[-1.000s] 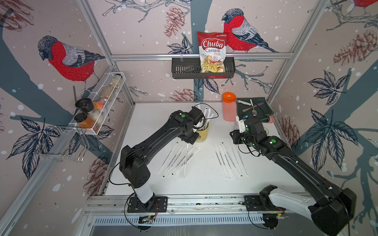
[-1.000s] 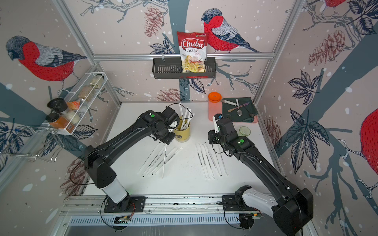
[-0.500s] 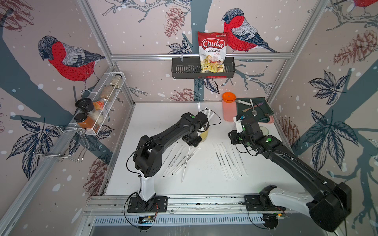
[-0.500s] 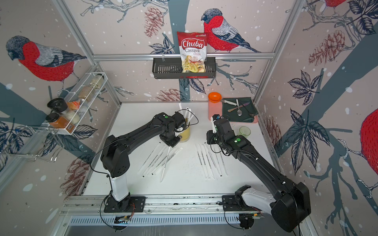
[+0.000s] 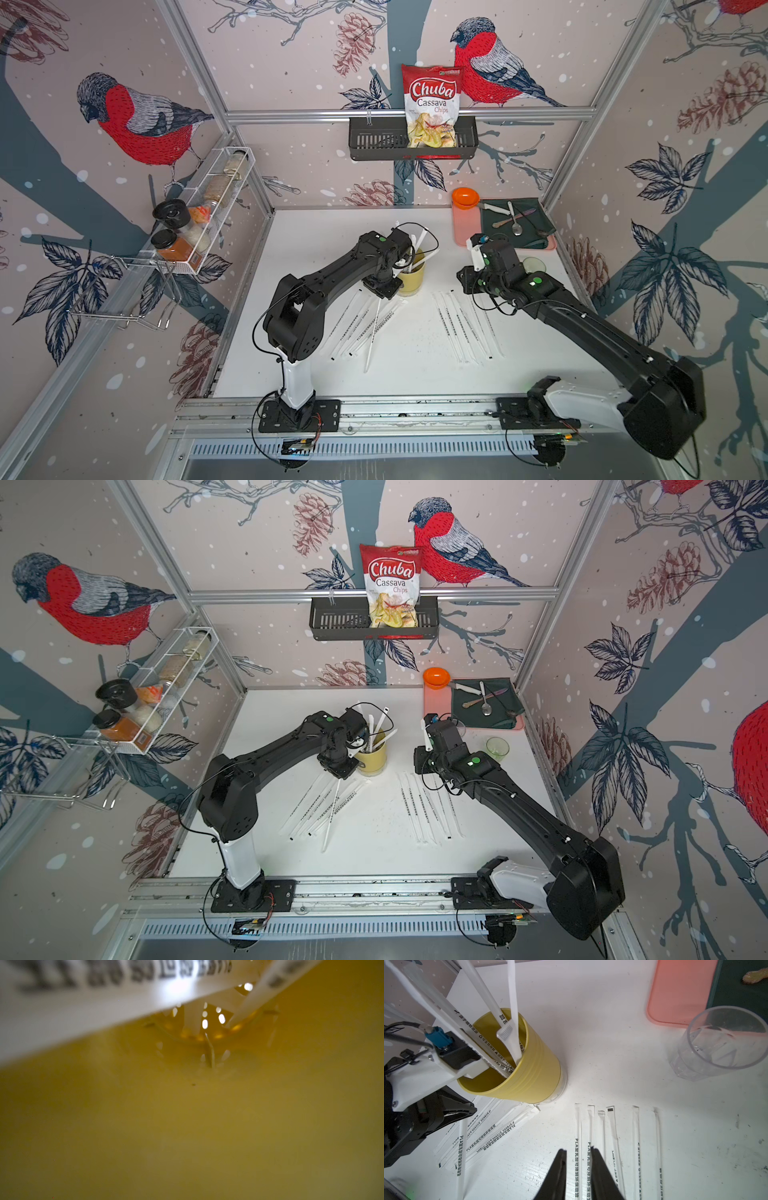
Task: Take the straws out of the storage container
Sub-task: Place the straw at the center of the board.
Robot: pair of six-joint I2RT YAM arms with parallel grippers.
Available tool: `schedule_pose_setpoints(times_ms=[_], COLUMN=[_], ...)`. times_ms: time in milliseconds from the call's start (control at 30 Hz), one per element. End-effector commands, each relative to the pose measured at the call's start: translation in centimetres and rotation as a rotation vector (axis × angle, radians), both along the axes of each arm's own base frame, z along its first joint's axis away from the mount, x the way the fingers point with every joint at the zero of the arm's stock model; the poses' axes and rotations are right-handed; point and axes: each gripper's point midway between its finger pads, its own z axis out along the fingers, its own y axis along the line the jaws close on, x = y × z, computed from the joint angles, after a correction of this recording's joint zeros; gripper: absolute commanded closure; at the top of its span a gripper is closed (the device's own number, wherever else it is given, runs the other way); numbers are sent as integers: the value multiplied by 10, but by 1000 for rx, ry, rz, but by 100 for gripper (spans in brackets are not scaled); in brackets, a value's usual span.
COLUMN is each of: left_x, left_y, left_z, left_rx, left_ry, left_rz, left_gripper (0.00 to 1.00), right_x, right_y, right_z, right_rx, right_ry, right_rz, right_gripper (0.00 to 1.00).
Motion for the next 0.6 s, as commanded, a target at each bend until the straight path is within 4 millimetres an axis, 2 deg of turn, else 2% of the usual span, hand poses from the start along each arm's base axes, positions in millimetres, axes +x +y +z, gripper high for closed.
schedule_pose_setpoints(times_ms=[0, 167, 367, 467, 567], left_x=[6, 8, 8, 11, 10], left_y=[-4, -11, -3, -5, -12], left_z=[10, 21, 29, 44, 68], left_rx=[-32, -74, -61, -101, -181], left_ry=[-38, -60, -96, -135, -185], left_rz=[-13, -25, -16, -9, -17], left_gripper=[85, 79, 72, 71, 71], right_x=[4, 5, 3, 2, 2], right_y=[2, 7, 11, 12, 13], right_z=[6, 11, 13, 14, 21], right_rx=[10, 13, 5, 4, 17], right_ry=[-18, -22, -25, -25, -41], right_rz=[-20, -11, -5, -4, -6], right_gripper=[75, 75, 75, 75, 75])
